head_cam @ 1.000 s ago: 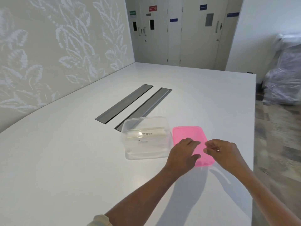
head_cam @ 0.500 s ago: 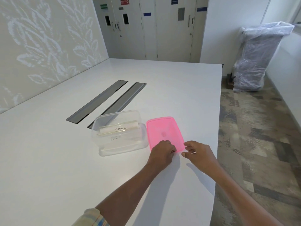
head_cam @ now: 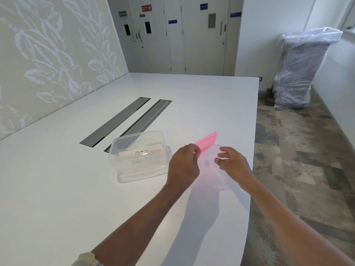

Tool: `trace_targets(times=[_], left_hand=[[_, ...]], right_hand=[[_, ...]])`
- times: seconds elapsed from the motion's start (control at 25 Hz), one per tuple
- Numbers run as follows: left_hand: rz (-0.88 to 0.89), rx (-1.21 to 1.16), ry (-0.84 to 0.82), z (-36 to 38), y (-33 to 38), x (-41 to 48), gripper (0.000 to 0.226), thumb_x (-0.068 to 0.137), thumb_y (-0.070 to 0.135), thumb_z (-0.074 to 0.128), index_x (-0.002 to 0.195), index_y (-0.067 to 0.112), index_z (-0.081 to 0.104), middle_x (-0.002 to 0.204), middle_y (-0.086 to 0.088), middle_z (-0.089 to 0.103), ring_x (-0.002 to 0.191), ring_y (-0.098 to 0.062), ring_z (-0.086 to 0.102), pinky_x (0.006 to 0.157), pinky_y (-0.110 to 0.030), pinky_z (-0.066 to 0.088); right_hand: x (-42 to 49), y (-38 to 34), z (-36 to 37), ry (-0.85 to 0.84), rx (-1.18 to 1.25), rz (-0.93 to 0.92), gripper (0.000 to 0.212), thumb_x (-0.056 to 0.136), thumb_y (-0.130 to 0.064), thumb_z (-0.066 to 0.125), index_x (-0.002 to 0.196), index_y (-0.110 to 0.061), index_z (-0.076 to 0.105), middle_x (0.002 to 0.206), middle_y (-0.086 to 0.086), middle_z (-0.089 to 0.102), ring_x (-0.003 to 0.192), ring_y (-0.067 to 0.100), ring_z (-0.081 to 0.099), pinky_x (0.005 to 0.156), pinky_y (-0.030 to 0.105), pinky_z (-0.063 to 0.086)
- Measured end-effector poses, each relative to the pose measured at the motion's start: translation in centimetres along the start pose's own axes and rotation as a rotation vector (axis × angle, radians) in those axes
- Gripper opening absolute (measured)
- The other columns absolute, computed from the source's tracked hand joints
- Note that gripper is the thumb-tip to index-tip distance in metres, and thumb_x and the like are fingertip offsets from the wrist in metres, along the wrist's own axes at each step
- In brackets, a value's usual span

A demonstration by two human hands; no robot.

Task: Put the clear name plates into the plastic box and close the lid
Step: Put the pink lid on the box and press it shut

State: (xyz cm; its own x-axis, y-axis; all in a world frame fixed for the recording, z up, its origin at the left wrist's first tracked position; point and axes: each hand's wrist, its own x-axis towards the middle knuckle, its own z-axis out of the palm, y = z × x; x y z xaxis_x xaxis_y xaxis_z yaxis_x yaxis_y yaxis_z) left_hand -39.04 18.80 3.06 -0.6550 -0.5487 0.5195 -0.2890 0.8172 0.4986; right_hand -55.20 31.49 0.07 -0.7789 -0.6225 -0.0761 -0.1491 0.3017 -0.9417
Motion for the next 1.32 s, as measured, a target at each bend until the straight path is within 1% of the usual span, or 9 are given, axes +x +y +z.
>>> trace_targets(times=[0.08,0.24,0.36,0.48,0.68,0.88,1.0,1.2,1.32], left_hand=[[-0.060,-0.102,0.044,-1.5,0.4,0.5,0.013,0.100,0.017,0.054,0.106,0.023,0.064,0.099,0.012,0.071,0.092,-0.012,0.063,0.078,-0.030,0.052],[-0.114,-0.286,0.152,-4.6,0.7,1.1,0.015,0.100,0.011,0.057,0.105,0.022,0.066,0.094,0.013,0.073,0.087,-0.005,0.067,0.076,-0.016,0.049],[-0.232,-0.417,0.252,-6.7,0.3,1.6,0.022,0.096,0.006,0.055,0.101,0.025,0.066,0.090,0.010,0.076,0.086,-0.005,0.070,0.073,-0.009,0.048],[-0.359,-0.533,0.330,-8.7,-0.8,2.3,0.020,0.098,0.009,0.055,0.100,0.024,0.068,0.086,0.005,0.079,0.081,-0.009,0.075,0.077,-0.023,0.058],[-0.473,-0.676,0.421,-11.9,-3.7,3.6,0.014,0.100,0.013,0.060,0.102,0.019,0.073,0.087,0.000,0.080,0.076,-0.011,0.075,0.074,-0.031,0.063],[-0.611,-0.559,0.531,-15.3,-7.3,5.3,0.014,0.093,0.029,0.070,0.082,0.032,0.079,0.078,0.013,0.076,0.066,-0.006,0.066,0.072,-0.029,0.058],[-0.684,-0.543,0.570,-17.1,-9.6,6.3,0.008,0.093,0.025,0.073,0.091,0.025,0.080,0.088,0.000,0.080,0.076,-0.022,0.071,0.083,-0.039,0.061],[-0.832,-0.486,0.629,-18.5,-12.7,6.8,0.006,0.090,0.016,0.071,0.095,0.014,0.073,0.080,0.001,0.074,0.051,-0.002,0.069,0.052,-0.027,0.050],[-0.885,-0.446,0.572,-18.4,-14.5,6.4,0.014,0.087,0.008,0.066,0.089,0.019,0.075,0.082,0.007,0.073,0.077,-0.015,0.071,0.072,-0.032,0.059]], right_hand=[[1.0,-1.0,0.3,-0.046,0.158,0.053,0.080,0.081,-0.043,0.088,0.149,-0.026,0.050,0.137,-0.005,0.059,0.112,0.016,0.069,0.099,0.044,0.060],[2.7,-2.7,1.1,-0.084,0.328,0.076,0.114,0.067,-0.063,0.091,0.159,-0.031,0.032,0.144,-0.012,0.042,0.129,0.014,0.054,0.106,0.043,0.053],[3.7,-4.3,1.9,-0.132,0.409,0.022,0.090,0.072,-0.062,0.088,0.147,-0.033,0.049,0.139,-0.018,0.063,0.122,0.003,0.064,0.108,0.047,0.050],[4.4,-6.0,2.9,-0.124,0.435,-0.020,0.061,0.082,-0.045,0.087,0.135,-0.030,0.059,0.119,-0.009,0.076,0.114,0.011,0.072,0.107,0.049,0.052],[5.7,-9.0,5.0,-0.125,0.446,-0.075,0.065,0.085,-0.023,0.087,0.141,-0.031,0.056,0.124,-0.002,0.072,0.115,0.016,0.071,0.081,0.033,0.055],[7.2,-11.5,7.8,-0.166,0.398,-0.118,0.056,0.092,-0.006,0.074,0.139,-0.032,0.057,0.123,0.002,0.062,0.118,0.024,0.066,0.086,0.039,0.060],[7.7,-12.9,9.4,-0.178,0.333,-0.141,0.053,0.093,-0.004,0.069,0.139,-0.027,0.060,0.123,0.007,0.065,0.114,0.028,0.069,0.080,0.041,0.062],[8.7,-14.4,12.5,-0.125,0.192,-0.093,0.046,0.090,-0.015,0.072,0.136,-0.019,0.067,0.118,0.013,0.073,0.088,0.020,0.066,0.079,0.042,0.062],[9.2,-14.7,14.2,-0.100,0.144,-0.062,0.033,0.089,-0.017,0.074,0.123,-0.016,0.073,0.099,0.005,0.073,0.080,0.018,0.064,0.070,0.033,0.056]])
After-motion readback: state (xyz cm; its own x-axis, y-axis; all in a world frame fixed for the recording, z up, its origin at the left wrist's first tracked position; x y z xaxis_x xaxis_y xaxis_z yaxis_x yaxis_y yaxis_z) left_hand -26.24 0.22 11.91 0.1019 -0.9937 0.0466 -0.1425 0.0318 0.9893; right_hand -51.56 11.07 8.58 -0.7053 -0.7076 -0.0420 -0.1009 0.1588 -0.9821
